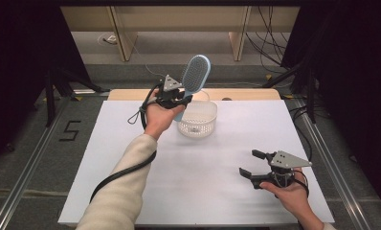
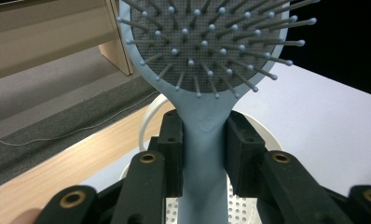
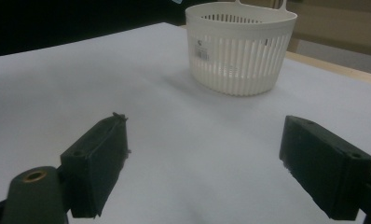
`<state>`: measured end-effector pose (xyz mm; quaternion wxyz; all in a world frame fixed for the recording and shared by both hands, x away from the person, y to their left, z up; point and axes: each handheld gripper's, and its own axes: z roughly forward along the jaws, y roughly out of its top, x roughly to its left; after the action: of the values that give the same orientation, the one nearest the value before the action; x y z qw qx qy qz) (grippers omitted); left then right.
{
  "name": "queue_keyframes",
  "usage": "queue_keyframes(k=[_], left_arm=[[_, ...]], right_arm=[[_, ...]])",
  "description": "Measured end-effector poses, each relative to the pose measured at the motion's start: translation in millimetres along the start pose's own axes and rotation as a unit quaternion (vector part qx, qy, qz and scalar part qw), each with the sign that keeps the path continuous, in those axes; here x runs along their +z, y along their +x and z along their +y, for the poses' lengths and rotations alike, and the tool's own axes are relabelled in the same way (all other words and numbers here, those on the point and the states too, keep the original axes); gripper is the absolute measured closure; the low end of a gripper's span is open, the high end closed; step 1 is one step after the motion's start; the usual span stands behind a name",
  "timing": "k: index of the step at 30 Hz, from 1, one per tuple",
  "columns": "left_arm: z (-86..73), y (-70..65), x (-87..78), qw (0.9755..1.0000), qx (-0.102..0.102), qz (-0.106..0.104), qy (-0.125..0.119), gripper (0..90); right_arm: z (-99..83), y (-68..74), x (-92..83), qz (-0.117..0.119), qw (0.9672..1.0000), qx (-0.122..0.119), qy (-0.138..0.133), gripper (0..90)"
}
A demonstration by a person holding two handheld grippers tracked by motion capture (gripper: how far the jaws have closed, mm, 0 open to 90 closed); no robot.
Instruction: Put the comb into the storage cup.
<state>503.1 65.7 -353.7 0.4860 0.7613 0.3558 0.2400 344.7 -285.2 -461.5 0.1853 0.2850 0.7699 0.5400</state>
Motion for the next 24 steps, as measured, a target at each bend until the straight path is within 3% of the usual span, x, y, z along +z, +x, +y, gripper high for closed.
queue_keyframes(k=[24], left_arm=[[2.5, 2.6, 8.3, 0.9999, -0.005, 0.001, -0.010, 70.0]], right_arm=[[-0.1, -0.3, -0.4, 0.000, 1.0000, 0.001, -0.001, 16.4]])
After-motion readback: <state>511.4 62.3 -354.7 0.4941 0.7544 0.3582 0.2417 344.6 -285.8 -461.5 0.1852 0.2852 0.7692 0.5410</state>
